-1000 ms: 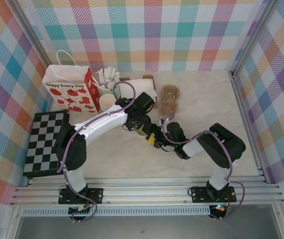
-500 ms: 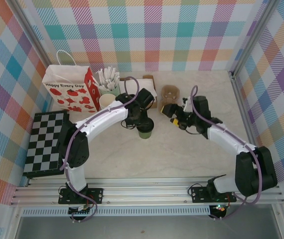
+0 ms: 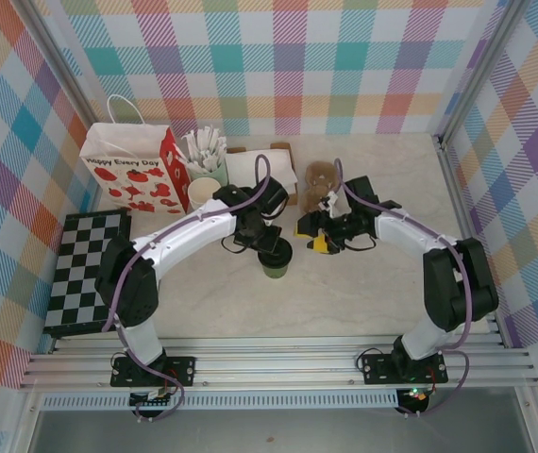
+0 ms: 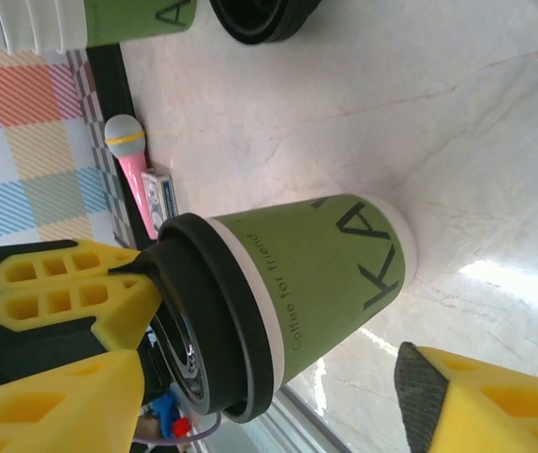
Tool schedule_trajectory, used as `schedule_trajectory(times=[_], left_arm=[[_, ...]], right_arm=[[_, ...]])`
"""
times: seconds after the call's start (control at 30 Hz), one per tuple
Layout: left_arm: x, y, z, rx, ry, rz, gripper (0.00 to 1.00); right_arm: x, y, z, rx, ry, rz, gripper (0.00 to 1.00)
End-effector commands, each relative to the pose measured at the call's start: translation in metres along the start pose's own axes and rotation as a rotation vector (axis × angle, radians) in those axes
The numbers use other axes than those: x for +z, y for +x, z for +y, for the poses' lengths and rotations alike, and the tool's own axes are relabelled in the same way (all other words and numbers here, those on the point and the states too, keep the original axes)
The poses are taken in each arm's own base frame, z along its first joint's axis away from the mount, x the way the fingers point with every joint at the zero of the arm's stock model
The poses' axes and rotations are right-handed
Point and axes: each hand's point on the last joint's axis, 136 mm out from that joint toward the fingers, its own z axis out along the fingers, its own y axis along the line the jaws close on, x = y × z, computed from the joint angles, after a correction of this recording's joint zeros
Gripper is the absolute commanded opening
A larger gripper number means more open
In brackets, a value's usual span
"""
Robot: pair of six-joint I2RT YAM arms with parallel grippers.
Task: Pack the takeout coffee
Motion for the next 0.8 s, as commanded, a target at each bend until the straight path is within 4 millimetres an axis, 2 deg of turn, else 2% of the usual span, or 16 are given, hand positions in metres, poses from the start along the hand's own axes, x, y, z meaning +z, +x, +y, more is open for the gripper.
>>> schedule_trajectory(times=[0.0,0.2,0.33,0.43,0.5,0.53,0.63,0.7,0.77], left_arm=[[0.0,-0.001,-0.007,0.063,0.014,-0.042,0.0],[0.008,0.004,-0.004,0.057,0.005,-0.035,0.0],[0.01,0.005,-0.006,0.042,0.012,-0.024,0.01],[0.003,0.003,-0.009,0.033,0.029,-0.035,0.12],[-0.01,-0.003,-0.011,0.026,0.044,-0.069,0.3],[-0.016,-0.005,-0.01,0.019,0.042,-0.083,0.35],[-0.031,-0.012,-0.012,0.011,0.05,-0.106,0.39],[-0.035,-0.014,-0.015,0.004,0.066,-0.115,0.43],[-0.035,-0.015,-0.016,-0.003,0.074,-0.114,0.43]], right_arm=[[0.008,0.008,0.011,-0.024,-0.038,0.063,0.68],[0.023,0.011,-0.012,0.041,0.021,0.063,0.61],[0.029,0.014,-0.025,0.086,0.049,0.063,0.6],[0.021,0.011,-0.009,0.028,0.018,0.026,0.68],[0.008,0.006,0.008,-0.043,0.013,-0.014,0.76],[0.003,0.005,0.014,-0.076,0.016,-0.025,0.79],[-0.006,0.005,0.022,-0.13,0.031,-0.039,0.85],[-0.006,0.006,0.021,-0.133,0.037,-0.036,0.86],[-0.005,0.007,0.018,-0.126,0.046,-0.031,0.88]])
